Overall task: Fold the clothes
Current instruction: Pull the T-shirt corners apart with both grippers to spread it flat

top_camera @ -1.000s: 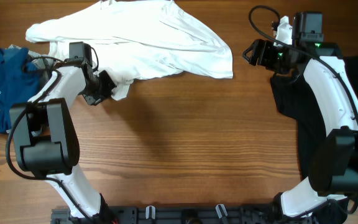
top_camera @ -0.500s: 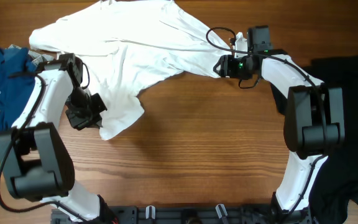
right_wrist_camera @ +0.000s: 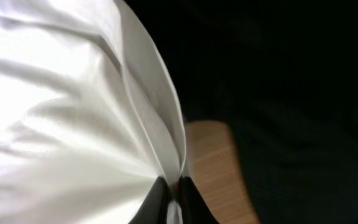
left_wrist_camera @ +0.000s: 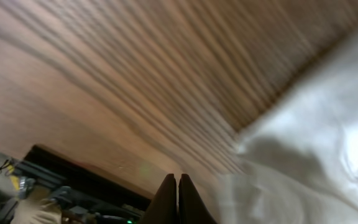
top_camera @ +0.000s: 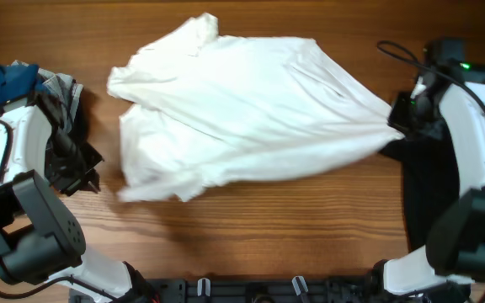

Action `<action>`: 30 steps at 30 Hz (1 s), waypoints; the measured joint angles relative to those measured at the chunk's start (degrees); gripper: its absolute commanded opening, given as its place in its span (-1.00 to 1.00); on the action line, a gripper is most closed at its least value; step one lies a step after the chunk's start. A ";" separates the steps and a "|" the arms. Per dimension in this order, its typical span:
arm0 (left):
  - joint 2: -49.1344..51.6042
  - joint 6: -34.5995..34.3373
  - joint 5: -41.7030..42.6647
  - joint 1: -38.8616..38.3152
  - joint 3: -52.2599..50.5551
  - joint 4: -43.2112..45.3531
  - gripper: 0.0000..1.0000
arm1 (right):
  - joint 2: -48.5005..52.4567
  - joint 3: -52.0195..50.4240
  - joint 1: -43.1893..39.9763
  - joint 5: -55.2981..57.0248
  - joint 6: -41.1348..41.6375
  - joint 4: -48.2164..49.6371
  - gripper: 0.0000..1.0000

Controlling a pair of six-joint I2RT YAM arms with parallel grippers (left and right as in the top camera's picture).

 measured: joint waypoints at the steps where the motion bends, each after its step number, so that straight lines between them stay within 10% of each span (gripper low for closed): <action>1: 0.00 0.00 -0.72 1.18 0.00 -0.22 -0.92 | -0.79 0.02 -0.66 0.68 0.00 -2.47 0.47; 7: 0.00 0.13 -1.46 3.13 0.00 0.63 -0.86 | -0.72 -0.26 -0.79 -7.82 -3.21 10.62 0.49; 11: -0.02 4.94 6.75 -3.63 -0.04 10.29 0.26 | -0.68 -0.46 0.39 -21.20 -4.22 25.55 0.49; 13: -0.09 5.97 8.92 -8.76 -0.20 12.70 0.36 | -0.68 -0.46 1.97 -23.21 -4.22 27.41 0.48; 20: -0.15 -0.09 4.55 -16.92 -8.52 20.28 0.18 | -0.68 -0.46 5.25 -26.03 -4.22 27.26 0.49; 24: -0.13 -2.10 4.09 -16.92 -14.01 27.91 -0.92 | -0.68 -0.46 5.25 -26.05 -4.24 27.15 0.49; 30: -0.20 -9.92 -4.33 -13.64 -15.32 12.39 -0.92 | -0.68 -0.46 5.25 -26.01 -4.24 27.39 0.47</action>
